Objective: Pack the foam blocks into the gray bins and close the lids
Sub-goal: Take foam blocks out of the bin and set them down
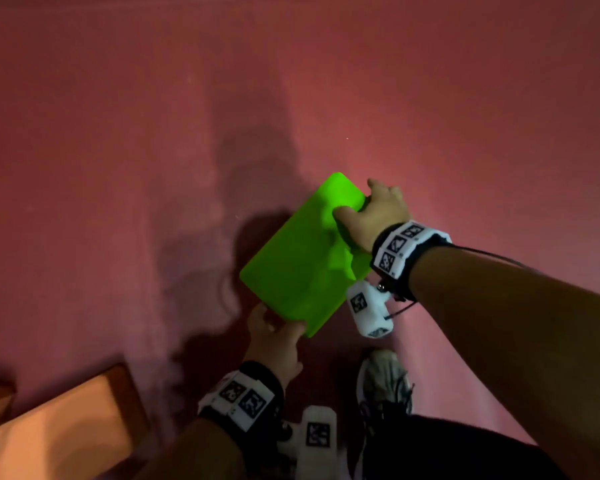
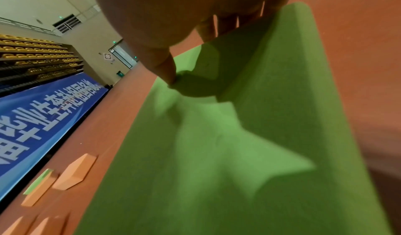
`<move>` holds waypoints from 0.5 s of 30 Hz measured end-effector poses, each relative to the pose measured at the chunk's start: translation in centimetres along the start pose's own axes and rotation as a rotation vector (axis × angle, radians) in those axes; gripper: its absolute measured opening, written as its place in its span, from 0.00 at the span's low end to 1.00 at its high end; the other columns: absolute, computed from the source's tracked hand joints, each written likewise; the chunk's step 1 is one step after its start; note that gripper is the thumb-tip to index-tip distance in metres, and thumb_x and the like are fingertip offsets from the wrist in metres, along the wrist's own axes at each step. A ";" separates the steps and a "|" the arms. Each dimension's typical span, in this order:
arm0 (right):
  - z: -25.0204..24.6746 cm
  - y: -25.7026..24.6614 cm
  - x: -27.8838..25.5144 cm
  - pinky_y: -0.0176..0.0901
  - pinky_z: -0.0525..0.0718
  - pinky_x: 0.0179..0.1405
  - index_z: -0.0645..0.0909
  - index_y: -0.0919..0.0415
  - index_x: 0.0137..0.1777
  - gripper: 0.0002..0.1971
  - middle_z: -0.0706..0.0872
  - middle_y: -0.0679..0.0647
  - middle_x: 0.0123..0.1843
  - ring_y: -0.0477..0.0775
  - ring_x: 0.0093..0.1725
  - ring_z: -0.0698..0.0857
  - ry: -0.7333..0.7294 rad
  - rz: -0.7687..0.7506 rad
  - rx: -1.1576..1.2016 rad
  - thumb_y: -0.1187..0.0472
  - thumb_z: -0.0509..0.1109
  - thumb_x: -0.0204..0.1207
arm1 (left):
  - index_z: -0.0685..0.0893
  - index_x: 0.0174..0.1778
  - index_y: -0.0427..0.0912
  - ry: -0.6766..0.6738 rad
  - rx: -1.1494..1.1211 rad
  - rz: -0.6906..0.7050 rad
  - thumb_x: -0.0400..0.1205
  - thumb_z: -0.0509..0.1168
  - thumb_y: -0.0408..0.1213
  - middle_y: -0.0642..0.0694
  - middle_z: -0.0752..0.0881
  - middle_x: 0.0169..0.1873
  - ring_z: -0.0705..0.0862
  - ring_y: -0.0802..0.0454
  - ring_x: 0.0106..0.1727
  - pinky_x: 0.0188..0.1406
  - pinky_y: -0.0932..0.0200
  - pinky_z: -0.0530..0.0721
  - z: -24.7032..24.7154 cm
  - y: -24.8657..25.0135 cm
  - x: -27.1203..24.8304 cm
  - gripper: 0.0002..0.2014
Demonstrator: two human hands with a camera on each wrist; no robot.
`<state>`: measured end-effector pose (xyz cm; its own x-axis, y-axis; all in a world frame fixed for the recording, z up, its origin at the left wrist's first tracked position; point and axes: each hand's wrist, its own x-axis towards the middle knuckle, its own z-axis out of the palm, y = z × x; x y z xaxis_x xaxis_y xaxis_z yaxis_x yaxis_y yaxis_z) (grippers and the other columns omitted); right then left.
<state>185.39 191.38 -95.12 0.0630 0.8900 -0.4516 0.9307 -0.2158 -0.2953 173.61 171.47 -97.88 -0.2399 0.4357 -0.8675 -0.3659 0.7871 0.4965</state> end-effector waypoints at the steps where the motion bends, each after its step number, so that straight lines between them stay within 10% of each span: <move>1: 0.8 -0.1 2.0 0.53 0.75 0.72 0.67 0.53 0.79 0.42 0.72 0.61 0.72 0.67 0.71 0.76 -0.016 -0.006 -0.027 0.33 0.68 0.67 | 0.68 0.69 0.53 0.017 -0.038 -0.028 0.78 0.71 0.35 0.52 0.81 0.56 0.83 0.44 0.54 0.53 0.43 0.84 0.8 -0.1 2.2 0.26; 5: 3.8 1.5 7.9 0.50 0.79 0.67 0.74 0.49 0.74 0.46 0.78 0.60 0.72 0.62 0.67 0.81 -0.258 -0.055 -0.096 0.23 0.68 0.59 | 0.65 0.59 0.49 0.046 -0.093 -0.025 0.76 0.72 0.44 0.45 0.78 0.46 0.79 0.49 0.40 0.49 0.40 0.85 1.7 -1.5 8.6 0.23; 8: 4.0 2.7 9.9 0.46 0.85 0.58 0.77 0.51 0.71 0.49 0.85 0.52 0.66 0.53 0.57 0.88 -0.457 -0.017 0.077 0.24 0.75 0.52 | 0.65 0.58 0.48 -0.005 -0.245 -0.085 0.75 0.73 0.40 0.41 0.76 0.56 0.80 0.45 0.53 0.55 0.34 0.86 1.9 -2.5 11.3 0.23; 11: 4.0 3.1 10.7 0.54 0.79 0.69 0.65 0.51 0.81 0.69 0.78 0.50 0.74 0.58 0.69 0.81 -0.420 0.013 0.116 0.18 0.76 0.37 | 0.67 0.54 0.52 -0.027 -0.358 -0.115 0.65 0.77 0.46 0.40 0.76 0.63 0.80 0.38 0.62 0.53 0.31 0.85 2.6 -3.2 12.1 0.28; 15: 3.4 2.0 8.3 0.45 0.78 0.58 0.74 0.56 0.72 0.38 0.82 0.49 0.64 0.55 0.58 0.83 -0.426 0.020 0.248 0.36 0.76 0.67 | 0.70 0.60 0.51 0.062 -0.528 -0.075 0.70 0.77 0.40 0.35 0.79 0.61 0.82 0.34 0.59 0.48 0.31 0.85 2.1 -2.2 12.2 0.27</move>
<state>186.58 196.98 -102.33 -0.1207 0.6522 -0.7483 0.8139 -0.3666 -0.4508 173.33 175.98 -109.65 -0.2425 0.3479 -0.9056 -0.7824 0.4817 0.3946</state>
